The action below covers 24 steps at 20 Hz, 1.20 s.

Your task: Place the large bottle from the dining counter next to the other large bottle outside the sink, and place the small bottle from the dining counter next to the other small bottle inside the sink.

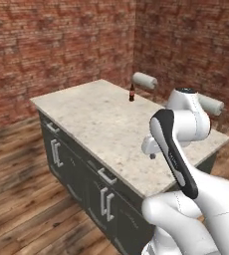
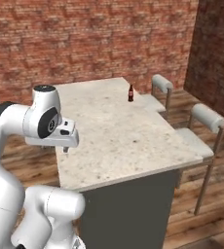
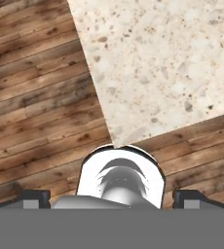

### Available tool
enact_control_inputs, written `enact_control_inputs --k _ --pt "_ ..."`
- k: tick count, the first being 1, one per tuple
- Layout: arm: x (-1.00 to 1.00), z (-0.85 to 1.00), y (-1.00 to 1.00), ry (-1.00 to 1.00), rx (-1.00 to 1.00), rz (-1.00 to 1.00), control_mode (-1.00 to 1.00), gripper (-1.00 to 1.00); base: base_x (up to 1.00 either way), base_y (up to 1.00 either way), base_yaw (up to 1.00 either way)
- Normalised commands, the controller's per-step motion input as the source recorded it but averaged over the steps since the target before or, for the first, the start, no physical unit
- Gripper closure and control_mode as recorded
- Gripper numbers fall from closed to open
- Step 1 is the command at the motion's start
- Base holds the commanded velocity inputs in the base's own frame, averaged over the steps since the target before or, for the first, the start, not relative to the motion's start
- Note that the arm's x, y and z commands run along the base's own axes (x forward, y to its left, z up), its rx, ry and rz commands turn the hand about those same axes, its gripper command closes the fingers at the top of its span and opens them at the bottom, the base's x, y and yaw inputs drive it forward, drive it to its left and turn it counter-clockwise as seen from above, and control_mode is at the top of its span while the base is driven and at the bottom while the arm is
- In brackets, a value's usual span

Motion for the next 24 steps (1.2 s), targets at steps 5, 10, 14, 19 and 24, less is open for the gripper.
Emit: enact_control_inputs --k 5,10,14,19,24 --pt "0.0 0.0 0.0 0.0 0.0 0.0 1.0 -1.0 0.04 -0.99 0.31" --pt "0.0 0.0 0.0 0.0 0.0 0.0 1.0 -1.0 0.06 -0.91 0.34" --pt "0.0 0.0 0.0 0.0 0.0 0.0 1.0 -1.0 0.07 -0.92 0.4" --pt "0.0 0.0 0.0 0.0 0.0 0.0 1.0 -1.0 -0.13 -1.0 0.4" --pt "0.0 0.0 0.0 0.0 0.0 0.0 1.0 -1.0 -0.38 -1.0 0.38"
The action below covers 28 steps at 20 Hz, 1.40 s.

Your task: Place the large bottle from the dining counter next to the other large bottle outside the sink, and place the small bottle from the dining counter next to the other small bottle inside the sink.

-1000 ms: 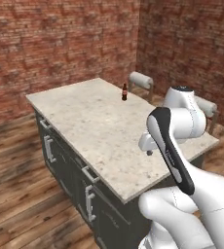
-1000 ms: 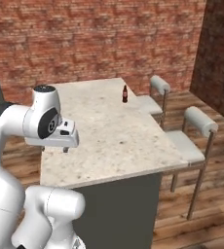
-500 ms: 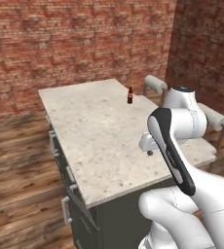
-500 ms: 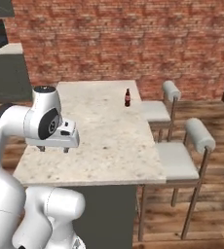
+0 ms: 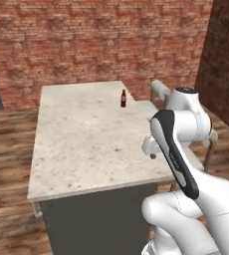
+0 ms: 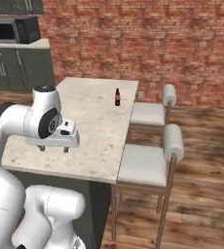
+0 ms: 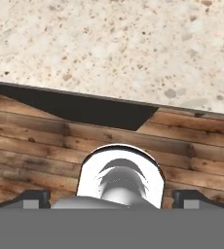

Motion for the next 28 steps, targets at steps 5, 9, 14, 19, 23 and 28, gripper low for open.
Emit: enact_control_inputs --k 5,9,14,19,23,28 --pt "0.0 0.0 0.0 0.0 0.0 0.0 1.0 -1.0 -0.28 -1.0 0.42" --pt "0.0 0.0 0.0 0.0 0.0 0.0 1.0 -1.0 -0.09 -1.0 0.45" --pt "0.0 0.0 0.0 0.0 0.0 0.0 1.0 -1.0 0.0 -1.0 0.44" --pt "0.0 0.0 0.0 0.0 0.0 0.0 1.0 -1.0 0.03 -1.0 0.45" --pt "0.0 0.0 0.0 0.0 0.0 0.0 1.0 -1.0 0.02 -1.0 0.47" --pt "0.0 0.0 0.0 0.0 0.0 0.0 1.0 -1.0 0.27 -0.9 0.48"
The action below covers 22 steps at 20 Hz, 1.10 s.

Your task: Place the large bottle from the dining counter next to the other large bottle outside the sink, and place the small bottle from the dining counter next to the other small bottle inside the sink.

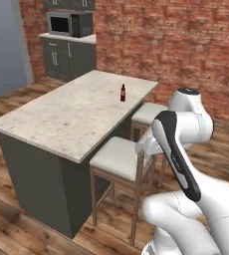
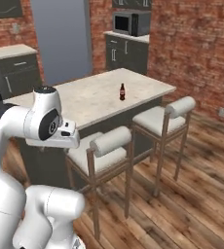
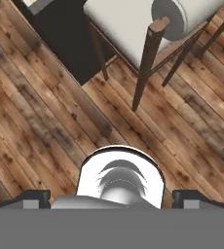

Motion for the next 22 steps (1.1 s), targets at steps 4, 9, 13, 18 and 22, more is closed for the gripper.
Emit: enact_control_inputs --k 4,9,13,18,22 --pt "0.0 0.0 0.0 0.0 0.0 0.0 1.0 -1.0 0.66 -0.91 0.44" --pt "0.0 0.0 0.0 0.0 0.0 0.0 1.0 -1.0 0.61 -1.0 0.44" --pt "0.0 0.0 0.0 0.0 0.0 0.0 1.0 -1.0 0.48 -1.0 0.41" --pt "0.0 0.0 0.0 0.0 0.0 0.0 1.0 -1.0 0.24 -1.0 0.36" --pt "0.0 0.0 0.0 0.0 0.0 0.0 1.0 -1.0 0.2 -1.0 0.37"
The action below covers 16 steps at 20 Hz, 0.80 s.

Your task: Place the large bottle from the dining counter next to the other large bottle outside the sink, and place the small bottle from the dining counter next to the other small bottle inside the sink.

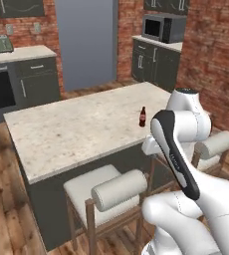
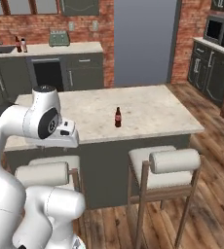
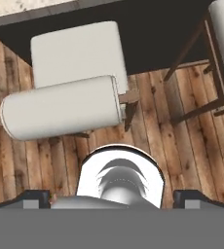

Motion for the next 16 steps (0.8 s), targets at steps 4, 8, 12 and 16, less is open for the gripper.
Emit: enact_control_inputs --k 4,8,12,16 --pt "0.0 0.0 0.0 0.0 0.0 0.0 1.0 -1.0 0.0 -1.0 0.36" --pt "0.0 0.0 0.0 0.0 0.0 0.0 1.0 -1.0 0.07 -1.0 0.33" --pt "0.0 0.0 0.0 0.0 0.0 0.0 1.0 -1.0 0.1 -0.76 0.26" --pt "0.0 0.0 0.0 0.0 0.0 0.0 1.0 -1.0 0.47 -0.29 0.23"
